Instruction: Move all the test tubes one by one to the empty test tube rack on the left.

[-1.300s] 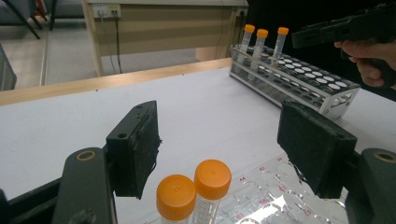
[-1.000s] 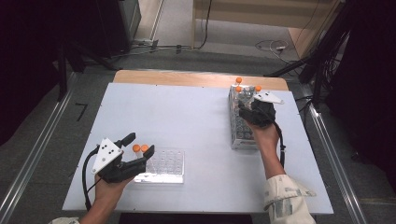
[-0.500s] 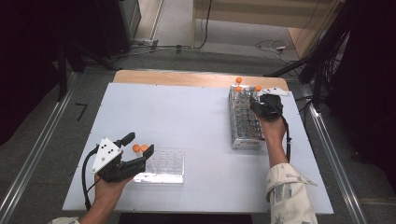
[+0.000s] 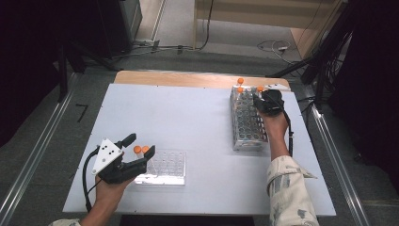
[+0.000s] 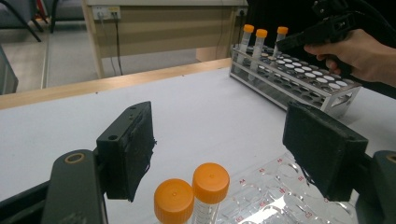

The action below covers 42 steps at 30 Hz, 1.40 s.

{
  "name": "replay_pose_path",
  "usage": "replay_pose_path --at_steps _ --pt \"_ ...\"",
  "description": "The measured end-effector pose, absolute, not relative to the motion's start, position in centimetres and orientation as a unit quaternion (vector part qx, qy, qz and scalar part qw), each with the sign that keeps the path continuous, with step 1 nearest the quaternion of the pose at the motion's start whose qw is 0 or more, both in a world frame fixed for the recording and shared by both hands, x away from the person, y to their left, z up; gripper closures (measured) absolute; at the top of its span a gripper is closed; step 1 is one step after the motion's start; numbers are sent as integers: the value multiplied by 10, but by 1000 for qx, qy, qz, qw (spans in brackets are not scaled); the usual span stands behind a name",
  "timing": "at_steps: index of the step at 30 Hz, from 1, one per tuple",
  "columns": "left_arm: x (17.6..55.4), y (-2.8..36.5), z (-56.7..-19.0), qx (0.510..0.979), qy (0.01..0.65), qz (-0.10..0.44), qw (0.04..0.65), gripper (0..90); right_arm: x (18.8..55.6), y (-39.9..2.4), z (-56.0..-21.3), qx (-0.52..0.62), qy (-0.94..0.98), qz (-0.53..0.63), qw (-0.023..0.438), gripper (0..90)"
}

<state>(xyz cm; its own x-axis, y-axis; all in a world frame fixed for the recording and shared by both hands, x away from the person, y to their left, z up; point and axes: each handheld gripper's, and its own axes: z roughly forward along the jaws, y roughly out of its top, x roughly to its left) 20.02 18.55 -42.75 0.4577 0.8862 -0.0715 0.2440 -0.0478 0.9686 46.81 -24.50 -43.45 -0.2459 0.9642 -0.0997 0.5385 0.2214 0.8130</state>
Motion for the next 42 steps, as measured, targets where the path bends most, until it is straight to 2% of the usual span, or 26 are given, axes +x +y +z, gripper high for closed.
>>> replay_pose_path --at_steps 15,26,42 --pt "202 185 -429 662 430 292 540 255 474 -248 -441 509 722 354 308 713" --pt "202 186 -429 662 430 292 540 259 471 -248 -434 502 715 370 315 720" --pt "201 186 -428 660 430 293 542 260 453 -250 -397 484 700 408 330 722"
